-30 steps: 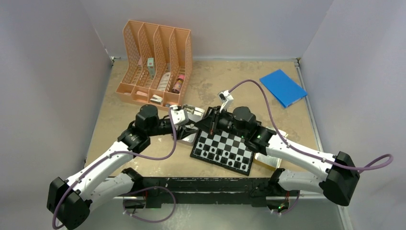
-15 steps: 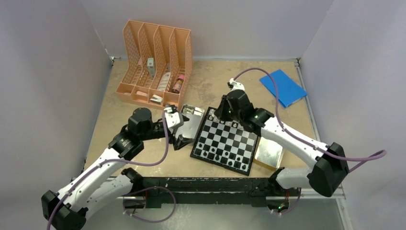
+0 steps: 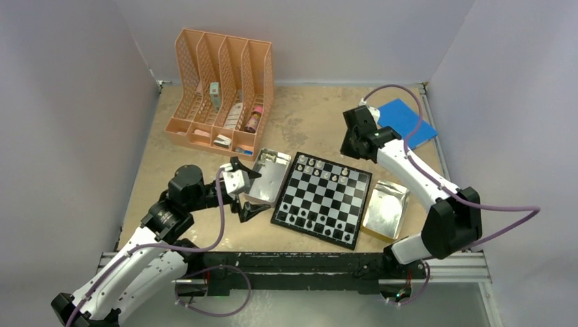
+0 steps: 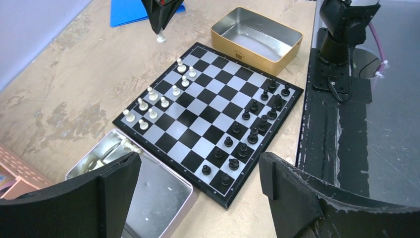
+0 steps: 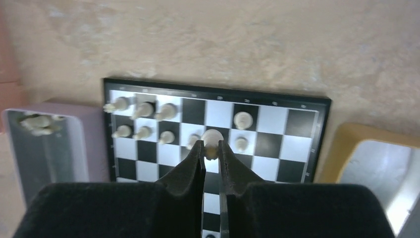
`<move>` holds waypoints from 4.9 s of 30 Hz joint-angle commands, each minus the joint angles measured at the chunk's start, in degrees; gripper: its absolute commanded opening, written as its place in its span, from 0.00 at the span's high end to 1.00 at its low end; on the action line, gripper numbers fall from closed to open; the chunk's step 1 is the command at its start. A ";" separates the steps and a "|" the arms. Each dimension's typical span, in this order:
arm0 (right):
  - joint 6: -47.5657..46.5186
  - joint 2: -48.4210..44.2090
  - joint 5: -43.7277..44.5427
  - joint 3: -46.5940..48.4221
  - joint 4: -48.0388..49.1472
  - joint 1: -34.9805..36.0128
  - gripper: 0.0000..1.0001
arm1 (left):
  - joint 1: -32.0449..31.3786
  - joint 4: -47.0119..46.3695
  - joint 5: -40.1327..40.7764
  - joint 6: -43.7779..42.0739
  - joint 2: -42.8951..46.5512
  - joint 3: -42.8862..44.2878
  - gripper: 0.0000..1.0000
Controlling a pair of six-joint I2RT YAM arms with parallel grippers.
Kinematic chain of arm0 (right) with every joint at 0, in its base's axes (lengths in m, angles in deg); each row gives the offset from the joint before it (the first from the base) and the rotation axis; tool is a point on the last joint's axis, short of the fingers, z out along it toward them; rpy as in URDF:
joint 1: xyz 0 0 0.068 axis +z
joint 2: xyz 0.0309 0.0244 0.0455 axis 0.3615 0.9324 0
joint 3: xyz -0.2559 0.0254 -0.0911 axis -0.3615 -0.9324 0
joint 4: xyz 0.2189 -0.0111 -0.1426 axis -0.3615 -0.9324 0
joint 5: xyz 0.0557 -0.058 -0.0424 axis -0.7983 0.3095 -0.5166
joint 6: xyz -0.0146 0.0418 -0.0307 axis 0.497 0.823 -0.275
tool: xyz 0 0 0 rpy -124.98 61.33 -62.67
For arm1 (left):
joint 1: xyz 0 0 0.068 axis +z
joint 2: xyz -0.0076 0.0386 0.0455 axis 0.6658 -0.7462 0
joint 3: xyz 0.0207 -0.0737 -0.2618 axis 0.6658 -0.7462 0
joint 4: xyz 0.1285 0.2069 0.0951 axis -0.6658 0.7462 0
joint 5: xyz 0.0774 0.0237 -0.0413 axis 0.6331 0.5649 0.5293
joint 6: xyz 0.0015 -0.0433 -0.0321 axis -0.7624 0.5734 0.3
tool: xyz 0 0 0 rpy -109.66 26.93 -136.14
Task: Set up the chess pieces on the board
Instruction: Place the chess piece on the chessboard, then pick up the chess piece from the storage box.
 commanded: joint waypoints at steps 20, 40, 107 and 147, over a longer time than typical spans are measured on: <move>0.72 4.28 1.37 -5.38 -5.63 -10.97 0.86 | -0.36 -0.12 -6.81 1.34 1.47 -0.80 0.10; -0.71 7.85 0.33 -8.13 -2.17 -12.36 0.86 | -0.80 0.63 -7.07 0.47 1.36 -0.98 0.10; -12.25 10.18 -12.83 0.20 35.72 16.40 0.61 | -0.88 8.84 32.61 19.66 2.00 5.74 0.11; -35.21 36.00 -13.05 5.31 55.56 22.45 0.63 | -0.95 9.32 37.21 16.88 7.24 5.79 0.21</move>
